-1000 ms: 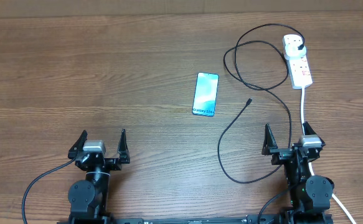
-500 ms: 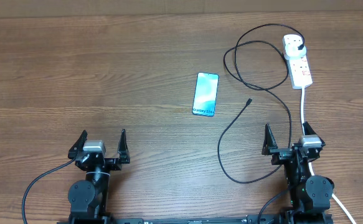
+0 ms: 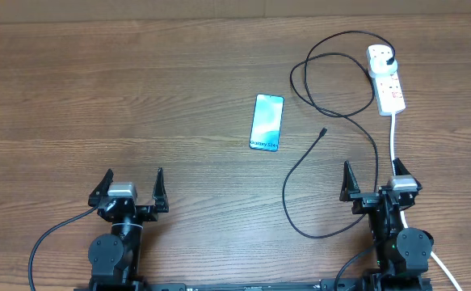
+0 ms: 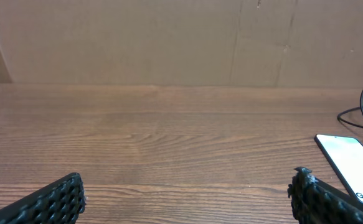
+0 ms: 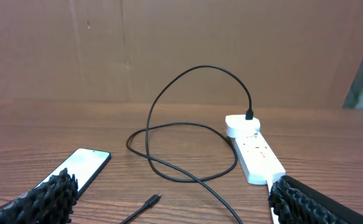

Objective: Plug charger to phone and switch on socket

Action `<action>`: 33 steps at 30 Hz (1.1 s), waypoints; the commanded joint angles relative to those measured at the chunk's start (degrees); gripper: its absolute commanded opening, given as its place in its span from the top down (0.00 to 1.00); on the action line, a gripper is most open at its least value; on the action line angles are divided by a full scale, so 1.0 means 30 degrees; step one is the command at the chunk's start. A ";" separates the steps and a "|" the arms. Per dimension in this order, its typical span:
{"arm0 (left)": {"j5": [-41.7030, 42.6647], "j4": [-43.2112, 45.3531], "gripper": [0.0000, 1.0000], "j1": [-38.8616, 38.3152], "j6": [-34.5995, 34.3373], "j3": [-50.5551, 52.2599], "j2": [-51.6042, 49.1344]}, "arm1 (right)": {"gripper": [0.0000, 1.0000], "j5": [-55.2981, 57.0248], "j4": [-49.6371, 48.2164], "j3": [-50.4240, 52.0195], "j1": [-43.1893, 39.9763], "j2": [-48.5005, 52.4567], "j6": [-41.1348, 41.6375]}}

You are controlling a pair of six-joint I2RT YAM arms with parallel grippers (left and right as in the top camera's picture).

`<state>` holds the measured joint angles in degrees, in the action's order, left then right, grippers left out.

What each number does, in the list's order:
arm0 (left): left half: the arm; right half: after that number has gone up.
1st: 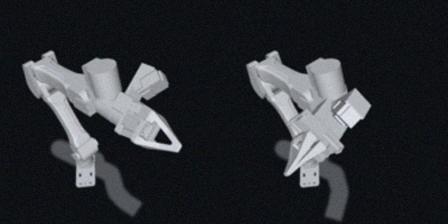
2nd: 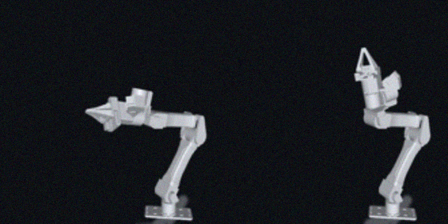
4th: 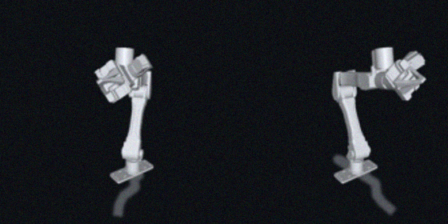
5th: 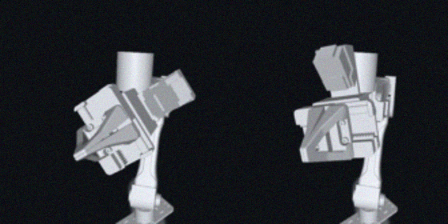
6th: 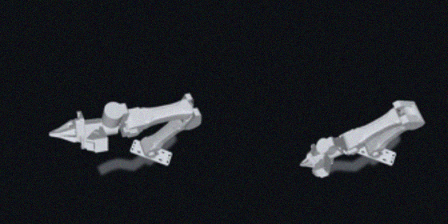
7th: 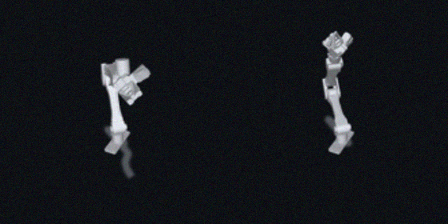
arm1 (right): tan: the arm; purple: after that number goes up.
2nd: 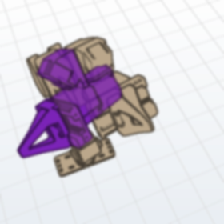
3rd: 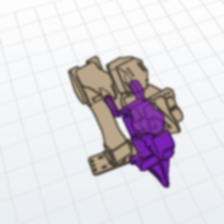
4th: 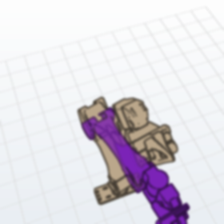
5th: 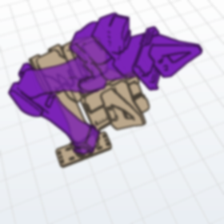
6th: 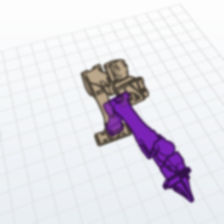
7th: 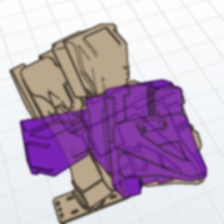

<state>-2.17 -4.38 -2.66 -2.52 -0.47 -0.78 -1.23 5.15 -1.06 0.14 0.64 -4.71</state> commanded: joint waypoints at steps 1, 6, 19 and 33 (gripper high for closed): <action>0.0226 0.0022 0.00 -0.0095 0.0401 0.0066 0.0182 | 0.00 0.0095 -0.0102 0.0204 0.0146 -0.0138 -0.0095; 0.4779 0.1581 0.00 -0.0138 -0.5581 0.0051 0.0175 | 0.00 0.0102 -0.0102 0.0197 0.0146 -0.0146 -0.0095; 0.6900 1.1664 0.00 -0.0124 -0.8036 -0.0685 0.0175 | 0.00 0.0095 -0.0102 0.0204 0.0146 -0.0138 -0.0087; 0.5778 -1.2495 0.00 -0.0124 -0.2076 -2.0538 -1.0579 | 0.00 0.0095 -0.0102 0.0204 0.0146 -0.0146 -0.0087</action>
<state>14.81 -28.27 -2.66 -15.25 -48.14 -19.88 -1.23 5.15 -1.06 0.16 0.64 -4.73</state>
